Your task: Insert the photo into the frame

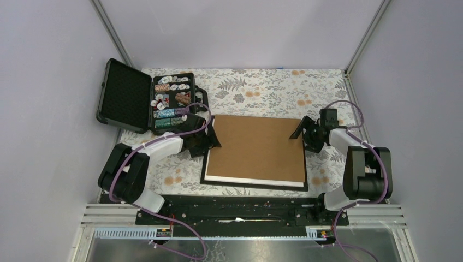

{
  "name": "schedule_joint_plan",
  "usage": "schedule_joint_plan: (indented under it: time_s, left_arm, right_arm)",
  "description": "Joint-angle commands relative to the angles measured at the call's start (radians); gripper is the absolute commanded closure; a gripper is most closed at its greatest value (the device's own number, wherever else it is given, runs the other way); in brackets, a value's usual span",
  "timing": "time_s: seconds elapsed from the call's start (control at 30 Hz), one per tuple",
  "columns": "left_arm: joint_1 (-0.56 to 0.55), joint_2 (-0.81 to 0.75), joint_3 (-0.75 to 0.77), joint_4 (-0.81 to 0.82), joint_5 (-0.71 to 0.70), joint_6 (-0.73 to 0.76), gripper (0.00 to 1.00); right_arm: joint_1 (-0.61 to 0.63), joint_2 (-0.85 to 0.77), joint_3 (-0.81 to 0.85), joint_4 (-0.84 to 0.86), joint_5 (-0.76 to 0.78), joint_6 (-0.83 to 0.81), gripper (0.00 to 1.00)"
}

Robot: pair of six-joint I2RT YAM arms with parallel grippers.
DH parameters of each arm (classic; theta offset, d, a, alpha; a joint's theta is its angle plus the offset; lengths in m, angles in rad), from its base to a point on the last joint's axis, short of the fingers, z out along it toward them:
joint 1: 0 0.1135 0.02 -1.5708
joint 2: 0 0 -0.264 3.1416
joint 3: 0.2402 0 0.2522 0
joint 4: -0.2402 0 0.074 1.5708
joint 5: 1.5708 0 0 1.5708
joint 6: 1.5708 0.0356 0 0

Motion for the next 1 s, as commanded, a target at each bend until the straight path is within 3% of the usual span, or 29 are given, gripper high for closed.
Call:
schedule_joint_plan:
  time_s: [0.0,0.23,0.4,0.5,0.7,0.97]
  left_arm:
    - [-0.055,0.057,0.039,0.153,0.110,-0.061,0.08]
    - [-0.049,-0.075,0.013,0.037,0.001,0.021,0.02]
    - [-0.054,-0.160,-0.016,0.012,0.016,0.047,0.02]
    - [-0.097,-0.181,-0.015,0.019,0.043,0.064,0.03]
    - [-0.182,-0.160,-0.001,0.008,-0.019,0.067,0.03]
    - [-0.200,-0.104,0.007,0.049,-0.051,0.096,0.02]
  right_arm:
    - [0.014,0.053,0.080,-0.095,0.091,-0.028,0.05]
    - [0.015,-0.010,0.123,-0.211,0.303,-0.061,0.05]
    - [0.015,-0.086,0.093,-0.239,0.270,-0.083,0.06]
    - [0.015,-0.111,0.074,-0.242,0.205,-0.089,0.15]
    - [0.015,-0.137,0.062,-0.249,0.163,-0.092,0.20]
    - [0.016,-0.096,0.063,-0.237,0.163,-0.101,0.24]
